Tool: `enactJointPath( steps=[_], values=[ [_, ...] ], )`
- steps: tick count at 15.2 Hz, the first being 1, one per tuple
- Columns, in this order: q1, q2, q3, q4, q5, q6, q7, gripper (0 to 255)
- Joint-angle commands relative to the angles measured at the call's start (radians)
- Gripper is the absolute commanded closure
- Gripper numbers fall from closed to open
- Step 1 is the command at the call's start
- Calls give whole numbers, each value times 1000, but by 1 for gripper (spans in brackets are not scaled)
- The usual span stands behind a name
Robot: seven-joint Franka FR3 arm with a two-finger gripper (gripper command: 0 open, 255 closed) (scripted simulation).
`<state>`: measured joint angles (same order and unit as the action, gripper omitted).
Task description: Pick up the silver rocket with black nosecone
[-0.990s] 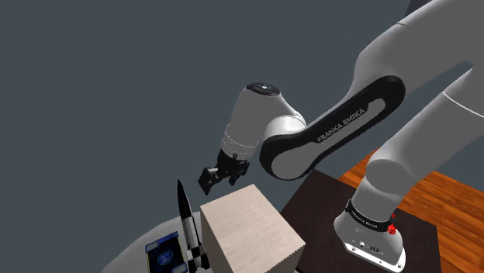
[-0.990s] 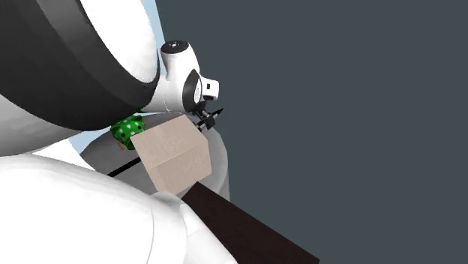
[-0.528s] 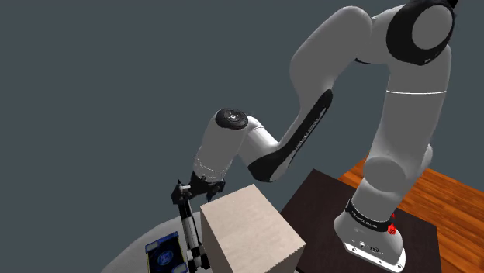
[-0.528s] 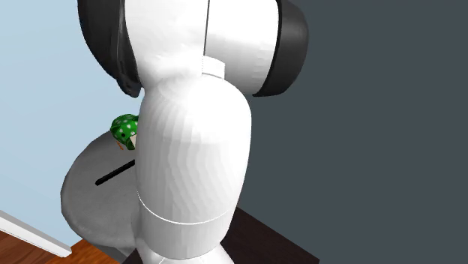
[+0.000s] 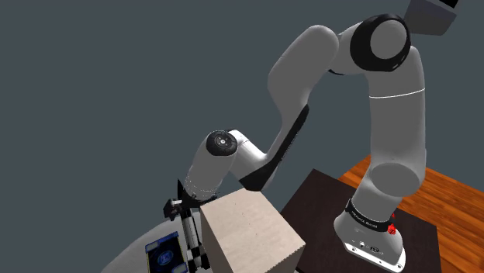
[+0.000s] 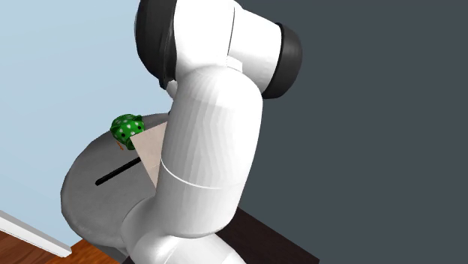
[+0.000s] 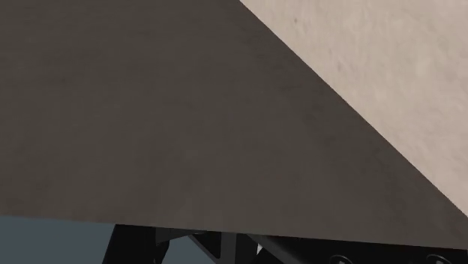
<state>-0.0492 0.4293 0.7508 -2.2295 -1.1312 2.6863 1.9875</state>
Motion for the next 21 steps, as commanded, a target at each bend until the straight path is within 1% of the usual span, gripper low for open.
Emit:
enactJointPath(
  steps=[1,3,4,12,13,21],
  values=[
    [20,24,-26,8,-43,6,33,0],
    [25,31,-33,11,-55,8,42,0],
    [25,33,-32,14,-52,6,39,255],
    [29,40,-34,22,-53,2,38,255],
    [26,31,-33,11,-55,8,42,255],
    [-60,-67,70,-19,117,-15,-94,255]
  ],
)
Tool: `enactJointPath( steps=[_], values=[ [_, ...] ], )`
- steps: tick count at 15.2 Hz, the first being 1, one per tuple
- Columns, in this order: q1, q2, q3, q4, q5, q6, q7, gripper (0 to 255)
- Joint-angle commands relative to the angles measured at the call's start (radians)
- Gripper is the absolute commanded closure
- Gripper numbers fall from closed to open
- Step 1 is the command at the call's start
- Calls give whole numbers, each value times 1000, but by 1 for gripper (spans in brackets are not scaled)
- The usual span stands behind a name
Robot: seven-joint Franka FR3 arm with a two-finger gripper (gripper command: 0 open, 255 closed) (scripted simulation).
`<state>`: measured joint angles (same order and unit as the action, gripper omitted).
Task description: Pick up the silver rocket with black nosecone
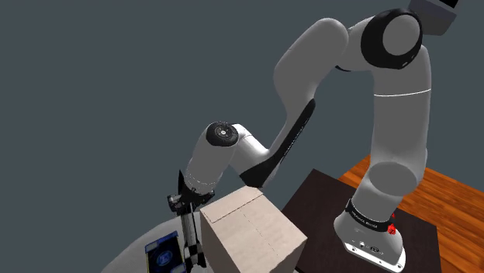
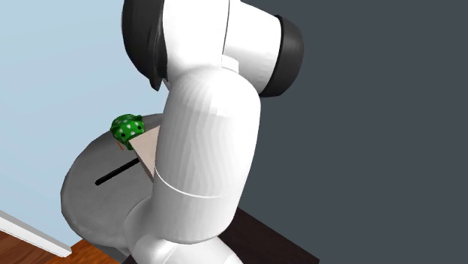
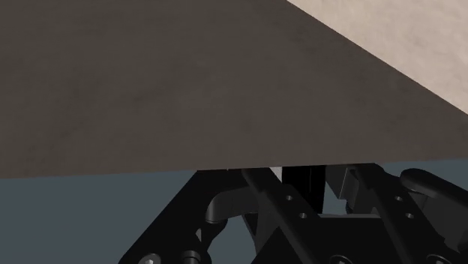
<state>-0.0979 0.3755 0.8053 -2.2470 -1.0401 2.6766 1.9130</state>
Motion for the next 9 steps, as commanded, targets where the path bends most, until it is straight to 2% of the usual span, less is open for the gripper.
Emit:
enactJointPath(
  steps=[1,7,9],
  values=[
    [-23,-25,29,-5,48,-8,-37,255],
    [-97,-101,118,-17,191,-30,-148,255],
    [-100,-103,120,-17,194,-30,-150,255]
  ],
)
